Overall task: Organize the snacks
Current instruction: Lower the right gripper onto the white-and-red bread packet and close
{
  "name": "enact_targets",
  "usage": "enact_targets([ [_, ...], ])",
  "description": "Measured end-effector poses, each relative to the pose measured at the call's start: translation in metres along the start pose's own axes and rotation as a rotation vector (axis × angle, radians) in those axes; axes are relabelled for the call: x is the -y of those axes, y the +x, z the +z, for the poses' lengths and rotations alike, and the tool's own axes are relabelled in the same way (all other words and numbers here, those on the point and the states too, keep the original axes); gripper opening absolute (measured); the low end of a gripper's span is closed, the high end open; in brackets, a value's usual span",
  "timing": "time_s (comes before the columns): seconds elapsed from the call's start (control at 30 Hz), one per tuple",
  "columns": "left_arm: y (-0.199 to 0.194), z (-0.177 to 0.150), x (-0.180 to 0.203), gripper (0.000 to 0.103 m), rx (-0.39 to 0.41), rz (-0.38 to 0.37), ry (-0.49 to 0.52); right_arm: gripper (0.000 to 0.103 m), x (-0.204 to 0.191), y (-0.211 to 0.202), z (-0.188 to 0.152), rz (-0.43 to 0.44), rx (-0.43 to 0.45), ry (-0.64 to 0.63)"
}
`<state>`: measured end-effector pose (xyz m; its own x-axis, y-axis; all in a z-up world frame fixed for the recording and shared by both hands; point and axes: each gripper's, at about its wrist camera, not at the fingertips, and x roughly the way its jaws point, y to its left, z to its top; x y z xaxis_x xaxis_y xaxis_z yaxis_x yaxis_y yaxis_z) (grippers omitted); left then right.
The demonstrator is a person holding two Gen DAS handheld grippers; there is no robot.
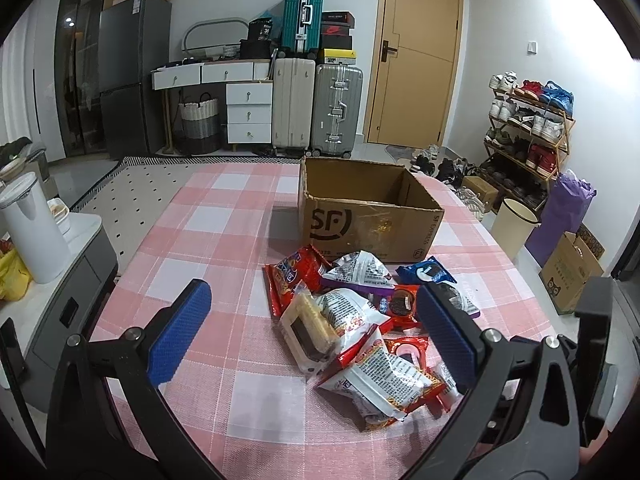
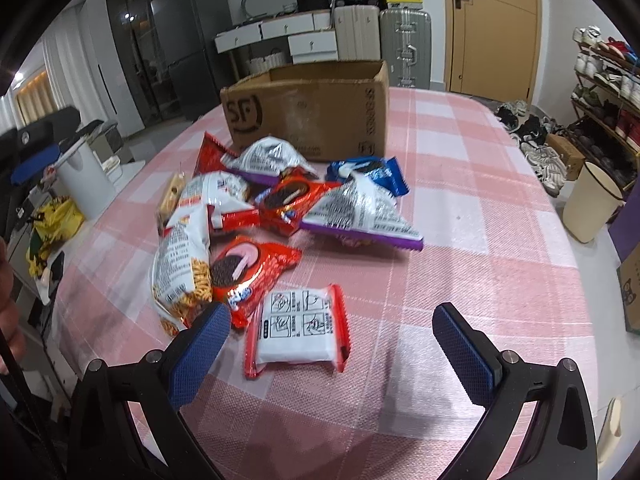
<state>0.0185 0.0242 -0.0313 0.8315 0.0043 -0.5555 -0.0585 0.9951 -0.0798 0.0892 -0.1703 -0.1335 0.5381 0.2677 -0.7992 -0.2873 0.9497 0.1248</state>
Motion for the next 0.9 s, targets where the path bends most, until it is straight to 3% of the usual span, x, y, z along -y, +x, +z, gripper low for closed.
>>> enact_targets([
  [0.6, 0.012, -0.005, -0.008, 0.102, -0.026, -0.007, -0.022, 0.100, -0.014, 0.034, -0.010, 0.035, -0.097, -0.045],
  [0.67, 0.013, -0.006, -0.008, 0.102, -0.026, -0.006, -0.022, 0.086, -0.014, 0.038, -0.011, 0.039, -0.114, -0.045],
  [0.8, 0.012, -0.005, -0.008, 0.102, -0.025, -0.007, -0.024, 0.080, -0.013, 0.037, -0.011, 0.032, -0.100, -0.049],
  [0.87, 0.012, -0.005, -0.008, 0.102, -0.024, -0.005, -0.023, 0.064, -0.014, 0.035, -0.013, 0.026, -0.090, -0.059],
  [0.9, 0.012, -0.005, -0.008, 0.102, -0.024, -0.006, -0.022, 0.061, -0.015, 0.032, -0.014, 0.032, -0.083, -0.059],
])
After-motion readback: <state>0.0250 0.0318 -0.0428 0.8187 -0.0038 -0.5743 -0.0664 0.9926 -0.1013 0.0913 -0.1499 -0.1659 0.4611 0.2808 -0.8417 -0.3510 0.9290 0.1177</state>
